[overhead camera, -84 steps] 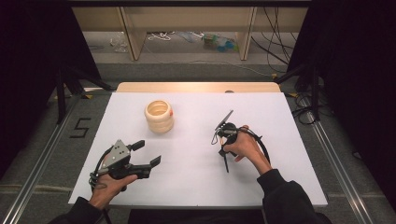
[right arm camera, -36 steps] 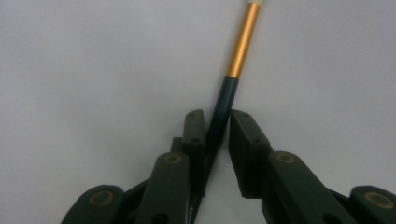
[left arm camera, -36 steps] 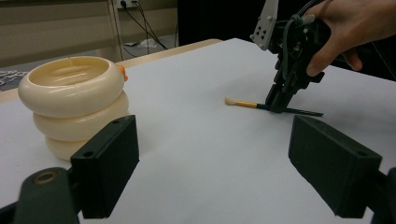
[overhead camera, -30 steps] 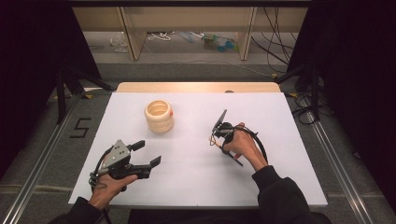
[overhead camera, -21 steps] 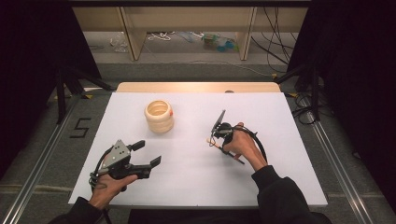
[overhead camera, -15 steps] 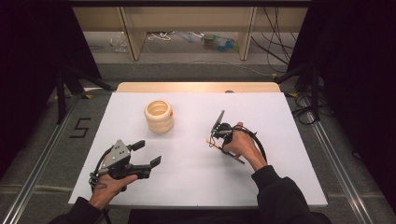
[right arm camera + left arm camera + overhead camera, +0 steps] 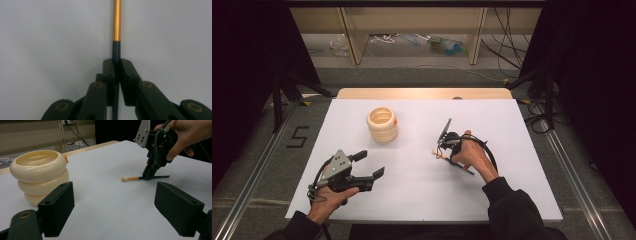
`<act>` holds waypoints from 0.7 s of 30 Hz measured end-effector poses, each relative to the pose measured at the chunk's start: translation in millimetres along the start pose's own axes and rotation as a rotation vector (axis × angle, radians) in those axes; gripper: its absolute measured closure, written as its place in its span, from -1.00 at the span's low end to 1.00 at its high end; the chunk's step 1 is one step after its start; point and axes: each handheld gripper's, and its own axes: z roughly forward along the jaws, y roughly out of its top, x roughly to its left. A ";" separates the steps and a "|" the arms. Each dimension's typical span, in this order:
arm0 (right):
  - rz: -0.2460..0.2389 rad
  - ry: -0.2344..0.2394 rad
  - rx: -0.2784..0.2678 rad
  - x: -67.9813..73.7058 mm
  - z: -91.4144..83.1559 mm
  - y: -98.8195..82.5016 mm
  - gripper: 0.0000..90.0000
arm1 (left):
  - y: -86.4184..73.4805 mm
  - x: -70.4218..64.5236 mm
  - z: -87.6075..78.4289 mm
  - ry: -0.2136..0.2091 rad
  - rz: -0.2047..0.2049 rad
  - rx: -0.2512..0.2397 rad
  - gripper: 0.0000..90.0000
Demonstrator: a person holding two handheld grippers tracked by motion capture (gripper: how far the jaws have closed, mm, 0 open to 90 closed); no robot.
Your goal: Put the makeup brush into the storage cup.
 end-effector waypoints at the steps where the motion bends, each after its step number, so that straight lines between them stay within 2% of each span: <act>1: 0.005 -0.003 0.003 0.5 -1.7 0.3 0.85 | 0.0 -0.3 0.1 0.000 -0.003 0.000 -0.64; 4: -0.018 -0.006 -0.016 1.9 -7.1 0.1 0.85 | -0.2 -0.1 0.2 -0.002 0.000 0.002 -0.64; 7: -0.072 -0.003 -0.046 10.5 -16.5 0.0 0.85 | -0.4 -0.3 0.5 -0.002 0.000 0.005 -0.64; 9: -0.072 -0.004 -0.045 13.2 -17.9 0.0 0.85 | -0.4 -0.5 0.5 -0.003 -0.001 0.006 -0.64; 12: -0.113 -0.002 -0.053 20.8 -22.7 -1.4 0.85 | -1.0 -0.9 1.0 -0.002 -0.015 0.010 -0.64; 17: -0.187 -0.007 -0.085 31.0 -29.4 -4.5 0.85 | -0.9 -0.6 1.1 -0.008 -0.001 0.013 -0.64; 20: -0.187 -0.011 -0.091 36.1 -31.6 -4.8 0.85 | -0.8 -0.6 1.2 -0.012 0.001 0.015 -0.64; 21: -0.186 -0.014 -0.093 38.9 -32.8 -4.8 0.85 | -1.1 -1.4 1.5 -0.014 -0.013 0.016 -0.64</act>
